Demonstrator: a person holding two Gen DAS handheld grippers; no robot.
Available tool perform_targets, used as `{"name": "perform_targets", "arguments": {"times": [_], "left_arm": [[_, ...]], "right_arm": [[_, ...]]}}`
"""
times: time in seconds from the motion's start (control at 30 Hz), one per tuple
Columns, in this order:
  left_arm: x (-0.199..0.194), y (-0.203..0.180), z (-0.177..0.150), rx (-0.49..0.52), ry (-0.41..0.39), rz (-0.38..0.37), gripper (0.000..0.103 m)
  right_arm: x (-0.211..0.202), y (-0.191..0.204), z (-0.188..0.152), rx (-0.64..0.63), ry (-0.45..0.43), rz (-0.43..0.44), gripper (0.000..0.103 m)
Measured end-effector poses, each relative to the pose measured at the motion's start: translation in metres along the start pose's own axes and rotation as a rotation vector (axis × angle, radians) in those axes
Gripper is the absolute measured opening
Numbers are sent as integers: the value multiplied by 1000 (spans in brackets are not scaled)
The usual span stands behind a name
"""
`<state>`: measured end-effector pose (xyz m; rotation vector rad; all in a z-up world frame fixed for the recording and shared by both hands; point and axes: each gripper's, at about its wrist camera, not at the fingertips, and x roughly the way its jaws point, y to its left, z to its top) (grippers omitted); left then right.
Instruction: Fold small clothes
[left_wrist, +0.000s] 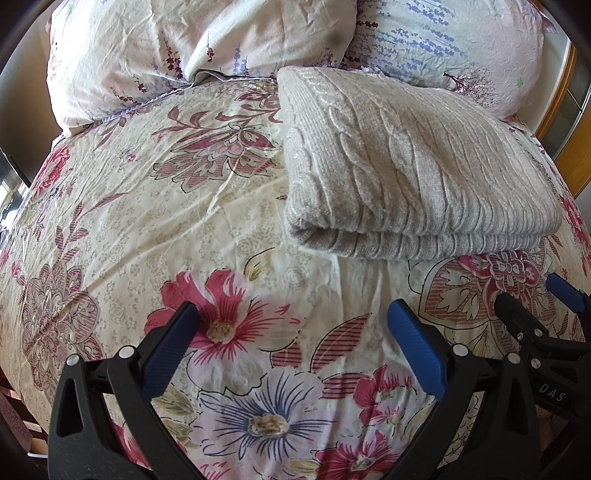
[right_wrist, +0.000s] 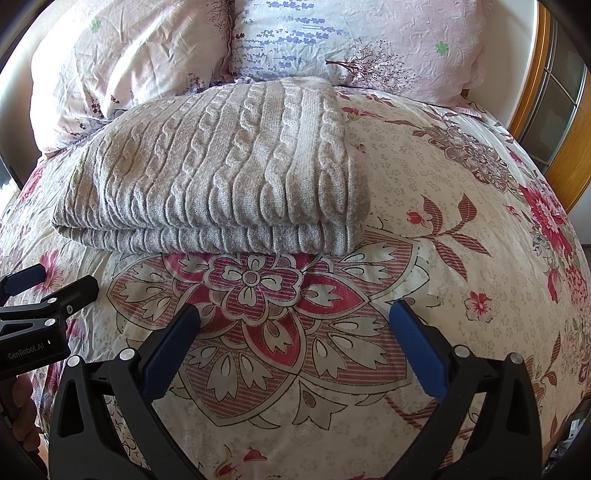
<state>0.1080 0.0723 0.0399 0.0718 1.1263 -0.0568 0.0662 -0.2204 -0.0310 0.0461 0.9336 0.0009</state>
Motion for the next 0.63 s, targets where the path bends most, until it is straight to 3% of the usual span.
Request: {"name": "perform_targets", "arguments": {"times": [0.63], "left_arm": [[2, 2, 1, 4, 5, -2, 101]], "right_arm": [[0, 0, 0, -1, 0, 0, 102]]}}
